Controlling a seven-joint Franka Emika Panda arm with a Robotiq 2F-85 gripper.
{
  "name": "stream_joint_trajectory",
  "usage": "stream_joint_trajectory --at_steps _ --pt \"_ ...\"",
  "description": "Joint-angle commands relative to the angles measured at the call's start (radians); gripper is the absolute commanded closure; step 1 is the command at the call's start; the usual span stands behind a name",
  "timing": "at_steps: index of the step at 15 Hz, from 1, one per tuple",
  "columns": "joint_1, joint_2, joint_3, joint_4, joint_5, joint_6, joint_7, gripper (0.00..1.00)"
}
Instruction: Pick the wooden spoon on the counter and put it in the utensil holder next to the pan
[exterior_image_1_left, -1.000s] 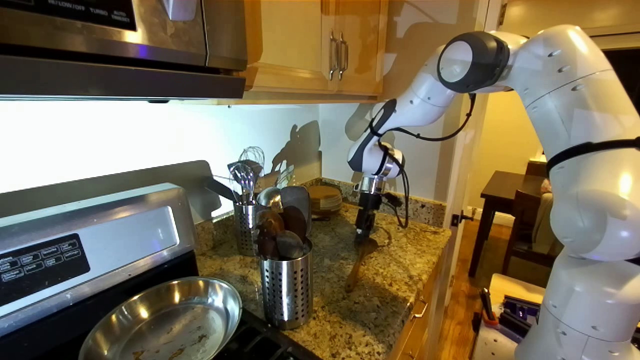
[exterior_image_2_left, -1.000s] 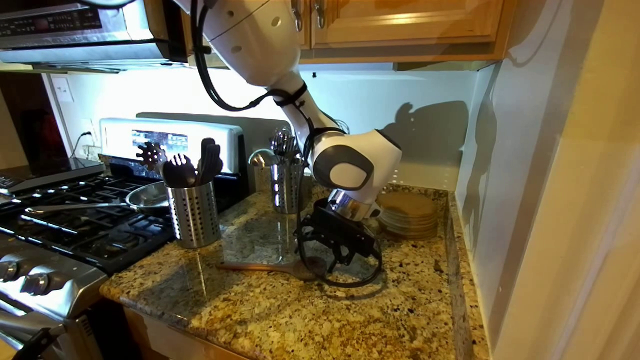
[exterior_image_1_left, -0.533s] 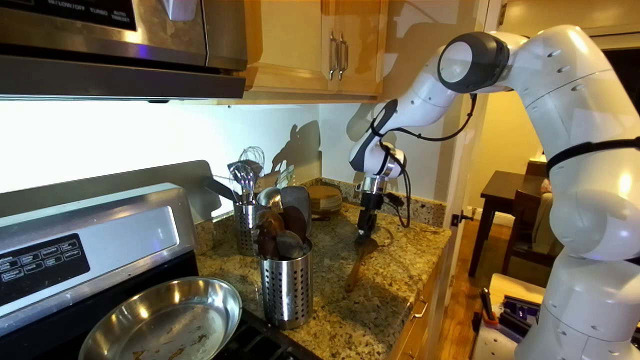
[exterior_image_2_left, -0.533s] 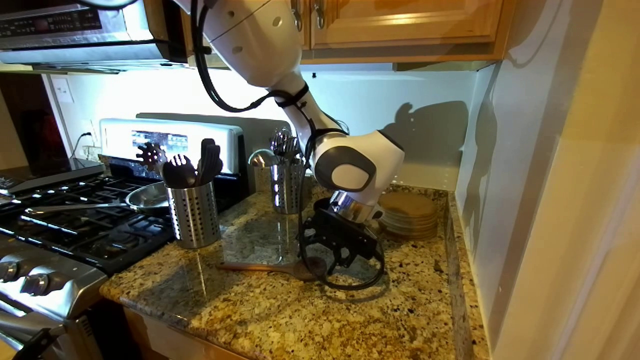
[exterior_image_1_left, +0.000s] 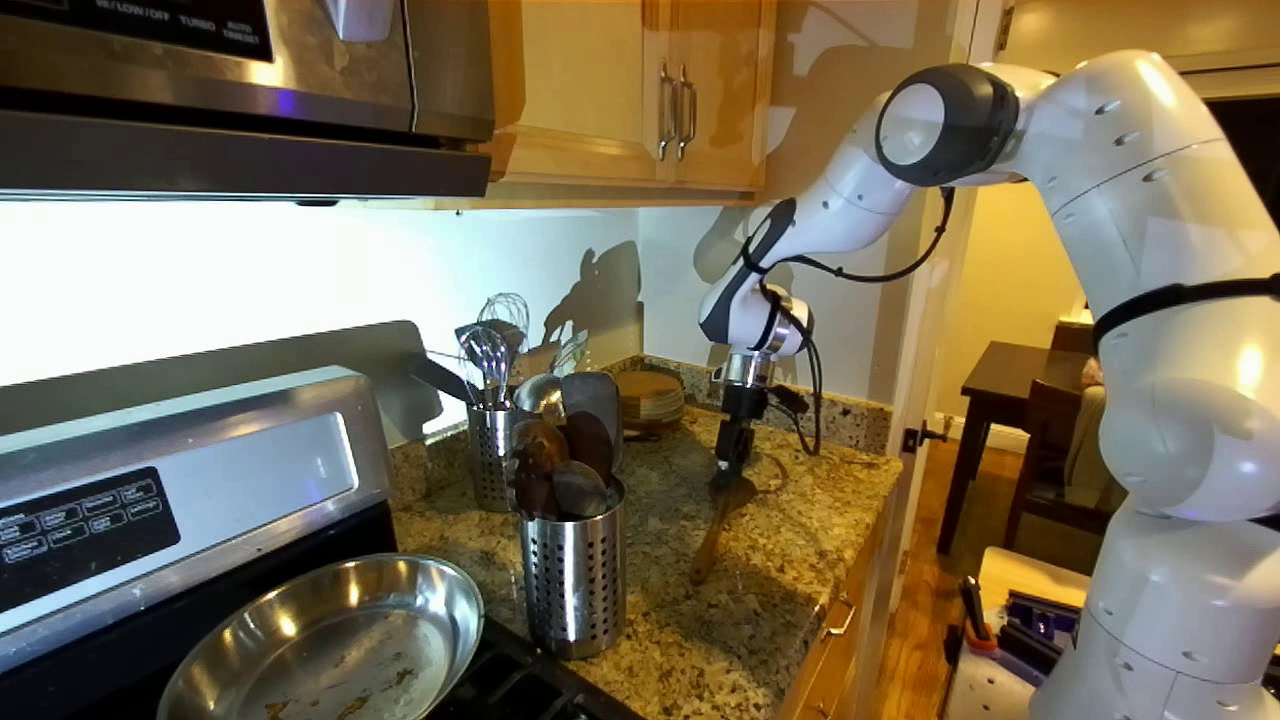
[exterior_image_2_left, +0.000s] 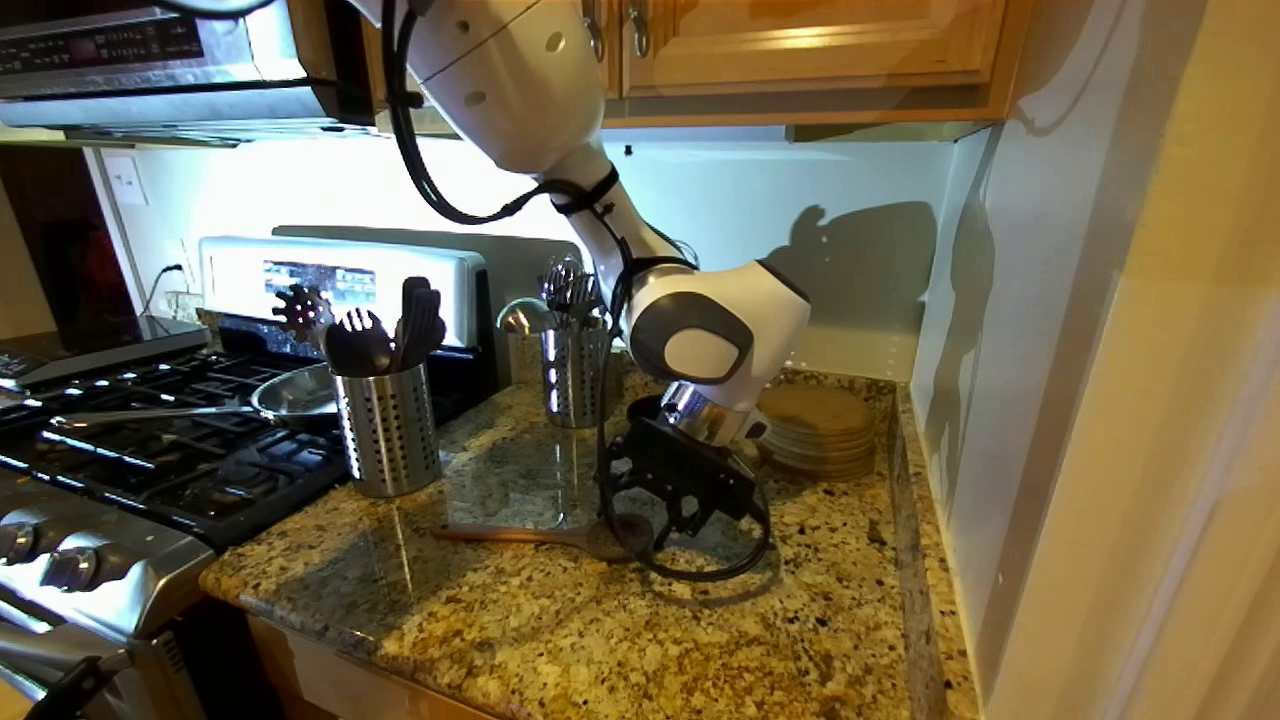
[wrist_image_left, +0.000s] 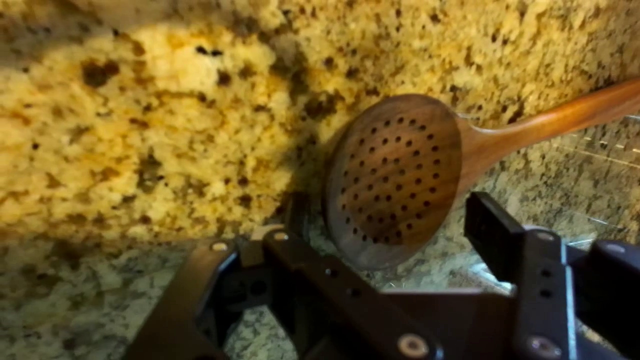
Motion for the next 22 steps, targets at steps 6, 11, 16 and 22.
stream_joint_trajectory --at_steps 6,11,16,22 --pt "-0.008 -0.022 -0.005 -0.016 -0.016 -0.02 0.008 0.78" --pt "-0.012 -0.021 -0.008 -0.016 -0.012 -0.02 0.01 0.94" --pt "-0.022 -0.033 -0.003 -0.021 0.001 -0.027 -0.007 0.91" --pt "-0.096 -0.083 0.042 -0.034 0.121 -0.069 -0.202 0.91"
